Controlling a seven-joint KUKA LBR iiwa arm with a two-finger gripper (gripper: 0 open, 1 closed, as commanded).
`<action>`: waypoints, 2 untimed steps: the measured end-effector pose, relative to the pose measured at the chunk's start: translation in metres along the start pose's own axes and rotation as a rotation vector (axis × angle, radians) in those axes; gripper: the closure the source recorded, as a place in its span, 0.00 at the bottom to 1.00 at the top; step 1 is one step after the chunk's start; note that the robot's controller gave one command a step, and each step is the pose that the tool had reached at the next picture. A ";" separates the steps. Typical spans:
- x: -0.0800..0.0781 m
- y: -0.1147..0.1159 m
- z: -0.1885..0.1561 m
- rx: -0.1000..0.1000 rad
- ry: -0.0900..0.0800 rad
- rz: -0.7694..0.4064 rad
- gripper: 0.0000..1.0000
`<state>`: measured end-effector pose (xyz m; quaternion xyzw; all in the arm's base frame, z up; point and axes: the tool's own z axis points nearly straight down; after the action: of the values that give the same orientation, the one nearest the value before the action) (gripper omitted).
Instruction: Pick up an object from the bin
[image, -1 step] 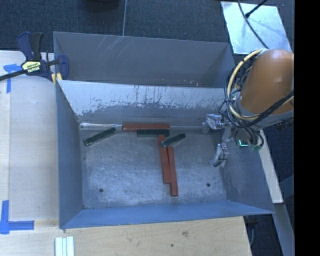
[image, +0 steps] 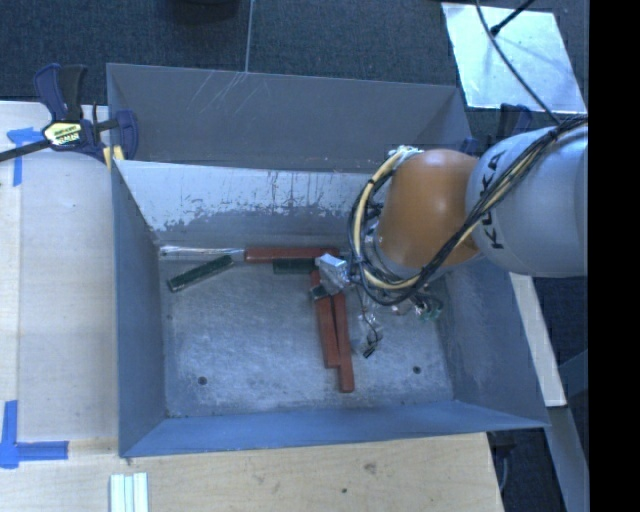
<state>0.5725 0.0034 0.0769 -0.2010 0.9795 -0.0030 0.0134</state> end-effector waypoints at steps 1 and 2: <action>0.036 0.069 -0.026 -0.015 0.023 -0.111 0.00; 0.029 0.017 -0.032 -0.017 0.016 -0.758 0.00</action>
Offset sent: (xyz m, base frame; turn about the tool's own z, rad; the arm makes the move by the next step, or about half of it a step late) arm -0.0603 0.0464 0.0231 -0.1059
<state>0.5380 0.0078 0.1084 -0.5491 0.8358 -0.0010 0.0020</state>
